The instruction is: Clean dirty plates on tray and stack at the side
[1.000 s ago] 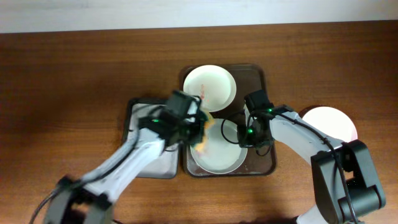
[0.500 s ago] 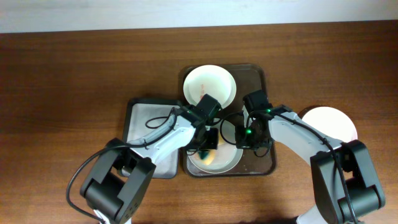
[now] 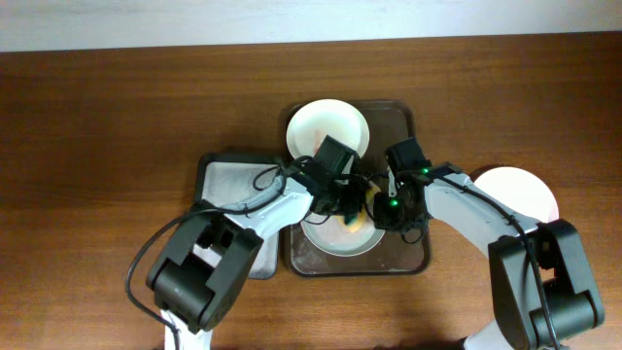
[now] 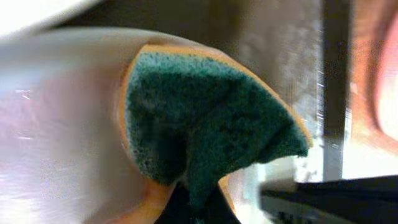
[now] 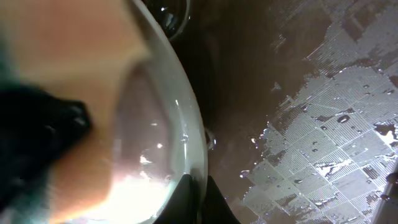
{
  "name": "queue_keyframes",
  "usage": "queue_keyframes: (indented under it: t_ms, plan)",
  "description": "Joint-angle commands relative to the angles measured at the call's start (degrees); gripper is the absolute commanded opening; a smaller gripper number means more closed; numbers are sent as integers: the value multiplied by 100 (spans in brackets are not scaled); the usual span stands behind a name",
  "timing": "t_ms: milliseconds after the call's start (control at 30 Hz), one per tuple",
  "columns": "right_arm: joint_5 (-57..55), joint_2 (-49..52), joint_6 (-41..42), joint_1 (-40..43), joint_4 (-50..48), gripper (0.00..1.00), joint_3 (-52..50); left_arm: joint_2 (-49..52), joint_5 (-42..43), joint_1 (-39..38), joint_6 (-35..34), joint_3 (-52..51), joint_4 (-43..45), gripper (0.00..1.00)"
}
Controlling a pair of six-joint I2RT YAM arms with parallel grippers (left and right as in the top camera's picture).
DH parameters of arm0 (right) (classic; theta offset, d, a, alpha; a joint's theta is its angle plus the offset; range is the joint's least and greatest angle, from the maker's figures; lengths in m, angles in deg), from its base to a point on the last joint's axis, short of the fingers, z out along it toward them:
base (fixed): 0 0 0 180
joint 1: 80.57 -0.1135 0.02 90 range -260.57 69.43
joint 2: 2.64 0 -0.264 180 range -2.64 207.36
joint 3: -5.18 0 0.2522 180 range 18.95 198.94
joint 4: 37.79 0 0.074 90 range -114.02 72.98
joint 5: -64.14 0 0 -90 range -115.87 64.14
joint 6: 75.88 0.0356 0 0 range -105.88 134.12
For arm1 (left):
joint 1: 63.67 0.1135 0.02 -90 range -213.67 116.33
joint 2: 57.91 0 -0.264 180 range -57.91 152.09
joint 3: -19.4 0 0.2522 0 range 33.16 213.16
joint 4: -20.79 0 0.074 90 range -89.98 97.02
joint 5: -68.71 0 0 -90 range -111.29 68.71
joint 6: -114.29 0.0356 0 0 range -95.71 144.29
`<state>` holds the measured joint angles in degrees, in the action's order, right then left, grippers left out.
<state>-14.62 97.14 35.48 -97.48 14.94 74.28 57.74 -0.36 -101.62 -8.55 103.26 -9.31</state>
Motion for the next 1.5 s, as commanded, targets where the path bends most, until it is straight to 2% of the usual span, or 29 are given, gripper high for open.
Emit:
queue_keyframes:
  t_ms: [0,133,233,267,367,500,633,700,800,867,933,967,1067,1133,1200,1267,1400,1467]
  plan:
    - [-90,114,-133,-105,-39,4,-59,442,1235,-492,-39,-107,66,0]
    - [-92,114,-133,-105,-24,4,-59,474,772,-334,81,-105,-951,0]
    - [-92,114,-131,-103,-22,4,-59,444,-1062,142,289,76,-2653,0]
    - [-94,114,-109,-103,-20,4,-59,428,-1668,264,293,157,-2964,0]
    - [-92,114,20,-103,-22,4,-59,282,-2728,667,295,254,-3331,0]
    - [-92,114,17,-103,26,4,-59,-317,-2780,774,319,260,-3388,0]
    - [-92,22,15,-103,175,4,-57,-2087,-1969,782,833,260,-3436,0]
    - [-101,-293,-118,-103,203,4,-57,-3101,-2168,1001,938,258,-3869,0]
    - [-177,-879,-140,-105,376,4,-57,-3718,-2739,1683,1001,0,-4334,0]
    - [-468,-1193,-140,-105,542,4,-57,-3720,-2717,2098,1051,-413,-4164,0]
    - [-640,-1532,-142,-103,619,4,-57,-3659,-2435,2396,1228,-1381,-3259,0]
    - [-717,-1731,-146,-105,678,4,-57,-3659,-2192,2433,1373,-1847,-2686,4]
    - [-999,-2201,-162,-105,962,4,-57,-3661,-2168,2437,1366,-2216,-2118,51]
    - [-1285,-2509,-160,-103,1189,4,-57,-3724,-1838,2437,1370,-1969,-2277,74]
    - [-1604,-2815,-157,-105,1285,4,-52,-3888,-1523,2437,1368,-1585,-2564,87]
    - [-2402,-3119,-162,-111,1222,4,-35,-4151,-1360,2437,1368,-1222,-2844,100]
    - [-3842,-3657,-398,-697,1248,4,85,-4669,-1364,2437,1366,-1115,-2970,100]
    - [-5368,-3858,-396,-1735,1252,4,87,-4677,-1364,2437,1366,-1117,-2970,100]
